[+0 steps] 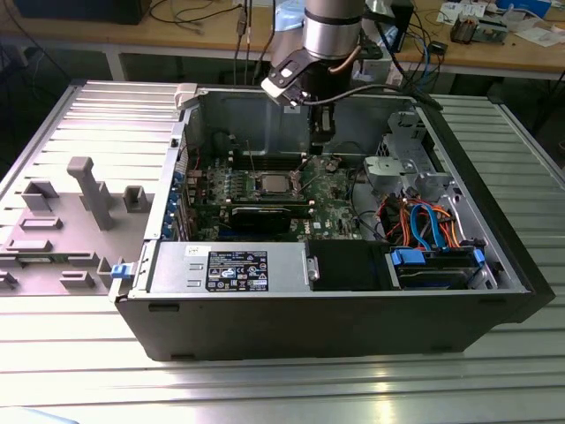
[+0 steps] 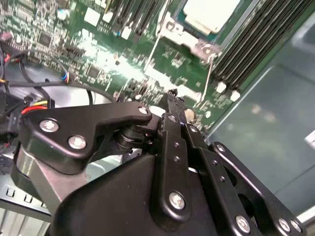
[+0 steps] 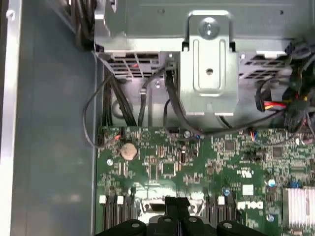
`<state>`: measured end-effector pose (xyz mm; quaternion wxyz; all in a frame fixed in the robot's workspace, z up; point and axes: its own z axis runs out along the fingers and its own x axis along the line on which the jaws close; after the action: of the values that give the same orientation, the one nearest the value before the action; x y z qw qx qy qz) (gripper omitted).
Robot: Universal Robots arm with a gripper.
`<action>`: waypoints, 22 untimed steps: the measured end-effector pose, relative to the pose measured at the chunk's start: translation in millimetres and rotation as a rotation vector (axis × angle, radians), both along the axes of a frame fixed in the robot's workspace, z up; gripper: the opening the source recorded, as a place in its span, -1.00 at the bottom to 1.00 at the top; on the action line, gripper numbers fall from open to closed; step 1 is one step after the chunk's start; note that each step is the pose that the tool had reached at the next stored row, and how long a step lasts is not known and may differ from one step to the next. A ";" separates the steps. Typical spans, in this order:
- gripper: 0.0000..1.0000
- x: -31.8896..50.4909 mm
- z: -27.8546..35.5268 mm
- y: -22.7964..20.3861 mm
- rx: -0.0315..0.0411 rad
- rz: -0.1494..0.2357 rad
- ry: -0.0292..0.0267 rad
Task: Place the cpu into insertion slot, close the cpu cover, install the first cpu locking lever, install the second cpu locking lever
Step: 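Close the cpu cover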
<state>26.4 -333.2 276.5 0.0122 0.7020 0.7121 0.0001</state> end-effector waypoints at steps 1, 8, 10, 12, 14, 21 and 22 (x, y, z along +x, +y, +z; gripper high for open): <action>-0.79 12.6 -6.9 0.0 -0.0001 0.005 0.0096; -0.79 12.5 -18.1 0.1 0.0005 0.014 0.0108; -0.79 7.6 -18.2 0.1 0.0034 0.014 0.0107; -0.79 1.9 -18.3 0.1 0.0062 0.014 0.0106; -0.79 -3.9 -18.3 0.1 0.0086 0.014 0.0102; -0.79 -23.1 -18.3 -0.1 0.0109 0.014 0.0086; -0.79 -25.9 -18.3 -0.1 0.0110 0.014 0.0084</action>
<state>0.5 -333.2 258.2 0.0054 0.6971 0.7169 0.0012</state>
